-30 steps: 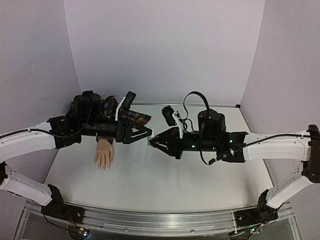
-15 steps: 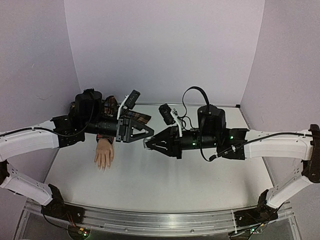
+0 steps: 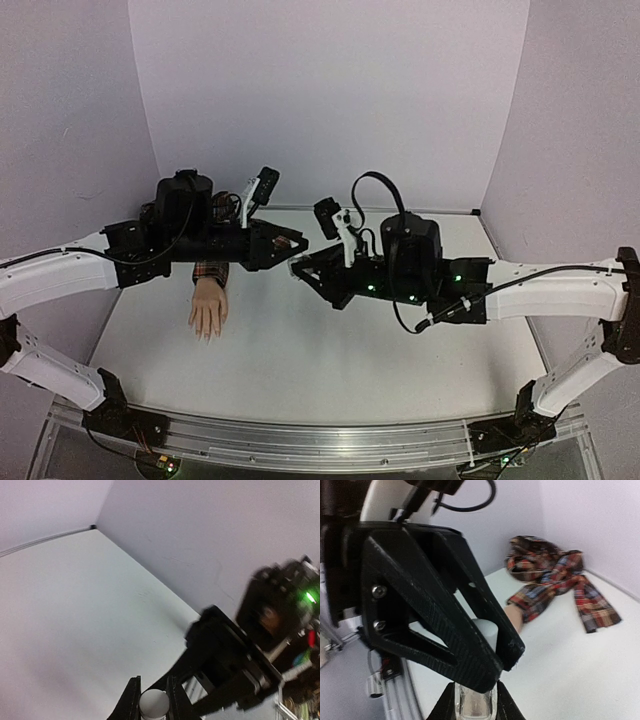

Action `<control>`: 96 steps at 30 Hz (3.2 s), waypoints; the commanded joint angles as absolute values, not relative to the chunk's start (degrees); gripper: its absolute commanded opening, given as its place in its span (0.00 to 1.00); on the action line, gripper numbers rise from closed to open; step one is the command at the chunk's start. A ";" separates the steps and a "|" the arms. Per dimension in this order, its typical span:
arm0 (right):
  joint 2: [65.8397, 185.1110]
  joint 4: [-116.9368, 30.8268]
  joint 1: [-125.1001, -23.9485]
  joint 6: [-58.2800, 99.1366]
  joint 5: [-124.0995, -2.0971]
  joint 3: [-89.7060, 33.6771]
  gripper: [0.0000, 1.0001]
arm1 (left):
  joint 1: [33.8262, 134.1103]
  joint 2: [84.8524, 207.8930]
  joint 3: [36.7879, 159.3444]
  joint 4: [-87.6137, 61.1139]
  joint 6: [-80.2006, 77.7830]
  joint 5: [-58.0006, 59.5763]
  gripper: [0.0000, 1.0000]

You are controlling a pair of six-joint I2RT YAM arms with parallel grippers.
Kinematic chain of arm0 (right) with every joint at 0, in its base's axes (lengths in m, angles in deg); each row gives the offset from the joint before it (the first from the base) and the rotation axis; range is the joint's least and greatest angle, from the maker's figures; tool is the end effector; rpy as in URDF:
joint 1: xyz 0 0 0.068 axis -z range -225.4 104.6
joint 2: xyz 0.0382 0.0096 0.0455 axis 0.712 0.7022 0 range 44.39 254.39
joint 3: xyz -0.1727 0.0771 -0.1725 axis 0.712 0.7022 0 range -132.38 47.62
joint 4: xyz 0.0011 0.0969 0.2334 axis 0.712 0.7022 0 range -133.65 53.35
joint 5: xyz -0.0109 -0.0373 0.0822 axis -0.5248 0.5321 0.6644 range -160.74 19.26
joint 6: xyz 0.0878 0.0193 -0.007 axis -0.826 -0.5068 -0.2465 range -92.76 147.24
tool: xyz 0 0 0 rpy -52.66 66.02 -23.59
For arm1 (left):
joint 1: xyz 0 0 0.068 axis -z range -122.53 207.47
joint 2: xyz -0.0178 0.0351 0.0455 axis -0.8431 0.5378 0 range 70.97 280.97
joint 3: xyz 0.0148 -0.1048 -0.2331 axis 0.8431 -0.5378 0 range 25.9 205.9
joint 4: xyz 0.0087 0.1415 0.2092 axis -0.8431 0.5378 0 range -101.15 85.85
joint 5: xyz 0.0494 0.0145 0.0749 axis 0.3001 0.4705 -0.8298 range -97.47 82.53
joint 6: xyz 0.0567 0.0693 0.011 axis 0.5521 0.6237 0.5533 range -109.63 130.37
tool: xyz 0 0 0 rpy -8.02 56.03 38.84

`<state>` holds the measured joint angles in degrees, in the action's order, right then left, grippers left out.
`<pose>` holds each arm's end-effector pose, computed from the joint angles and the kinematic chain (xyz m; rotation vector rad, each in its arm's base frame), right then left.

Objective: Paint the nails

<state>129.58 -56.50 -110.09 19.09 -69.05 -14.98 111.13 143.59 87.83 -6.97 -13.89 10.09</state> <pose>0.1655 0.3556 0.2979 -0.8913 1.6091 0.9425 0.1787 -0.2842 0.3253 0.7333 1.8637 -1.2007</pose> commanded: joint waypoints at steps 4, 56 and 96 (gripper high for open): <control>142.22 -66.47 -118.14 38.58 -127.53 -27.90 0.00 | 114.25 149.70 98.71 6.62 -26.73 -21.55 0.00; 138.11 -62.18 -118.19 35.52 -101.78 -26.75 0.00 | 113.43 140.36 92.47 -3.98 -22.75 -4.24 0.25; 134.64 -60.27 -114.62 25.55 -102.46 -25.67 0.00 | 112.87 138.20 91.84 -4.12 -19.96 1.12 0.00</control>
<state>128.68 -60.09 -108.65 17.98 -54.27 -17.92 110.53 135.29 85.42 -10.72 -18.11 15.58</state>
